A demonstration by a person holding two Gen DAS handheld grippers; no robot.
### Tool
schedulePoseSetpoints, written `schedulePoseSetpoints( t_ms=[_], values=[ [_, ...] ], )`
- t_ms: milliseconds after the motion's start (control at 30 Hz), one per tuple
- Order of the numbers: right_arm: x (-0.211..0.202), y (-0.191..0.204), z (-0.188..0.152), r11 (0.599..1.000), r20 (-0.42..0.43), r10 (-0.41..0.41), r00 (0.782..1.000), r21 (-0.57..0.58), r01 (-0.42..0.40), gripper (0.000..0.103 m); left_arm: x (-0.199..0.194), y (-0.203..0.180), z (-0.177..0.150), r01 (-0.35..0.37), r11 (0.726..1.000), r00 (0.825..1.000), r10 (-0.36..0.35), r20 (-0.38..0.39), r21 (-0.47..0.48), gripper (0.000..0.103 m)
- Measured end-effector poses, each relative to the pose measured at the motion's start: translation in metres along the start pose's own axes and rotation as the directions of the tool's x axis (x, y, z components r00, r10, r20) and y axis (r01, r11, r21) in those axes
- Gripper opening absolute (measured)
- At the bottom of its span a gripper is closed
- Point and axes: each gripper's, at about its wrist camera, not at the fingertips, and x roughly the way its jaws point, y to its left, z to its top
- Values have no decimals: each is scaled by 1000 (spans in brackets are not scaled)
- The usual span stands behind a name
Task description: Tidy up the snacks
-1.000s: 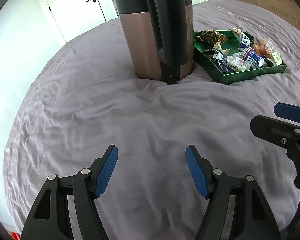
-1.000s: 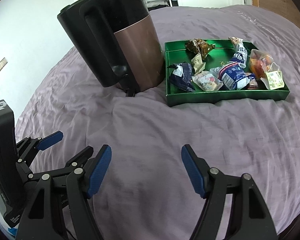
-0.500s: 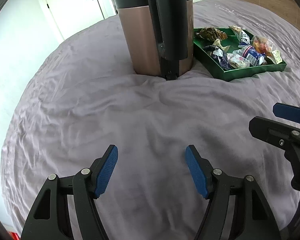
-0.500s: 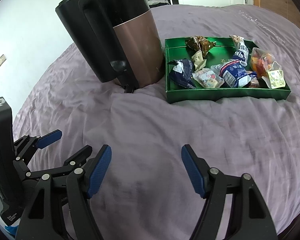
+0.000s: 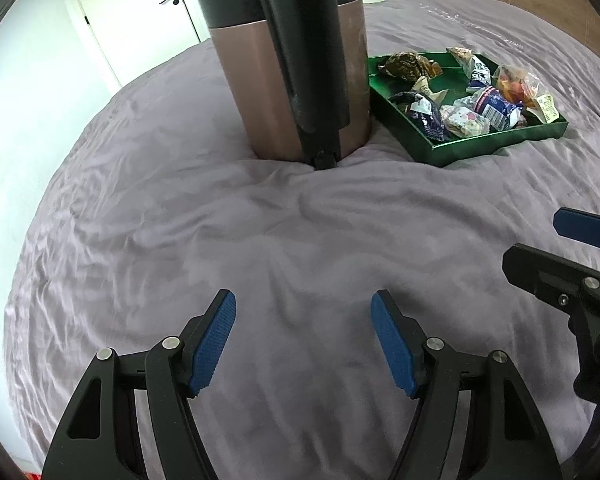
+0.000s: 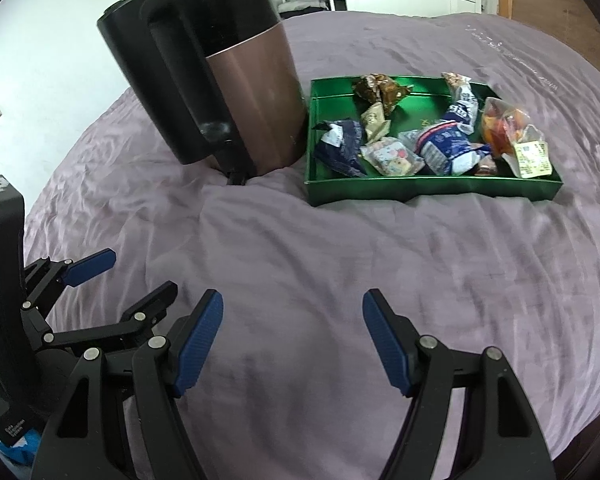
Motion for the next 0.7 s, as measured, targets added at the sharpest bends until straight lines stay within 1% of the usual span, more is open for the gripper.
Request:
schedulePoseSetpoints(
  t_ms=[367, 700],
  values=[
    [-2, -15, -1, 997, -13, -68, 998, 19, 68, 87, 6, -1, 8, 69, 998, 997, -69, -16, -13, 64],
    [0, -23, 0, 995, -21, -96, 995, 18, 96, 87, 7, -5, 9, 86, 996, 996, -86, -19, 0, 64]
  ],
)
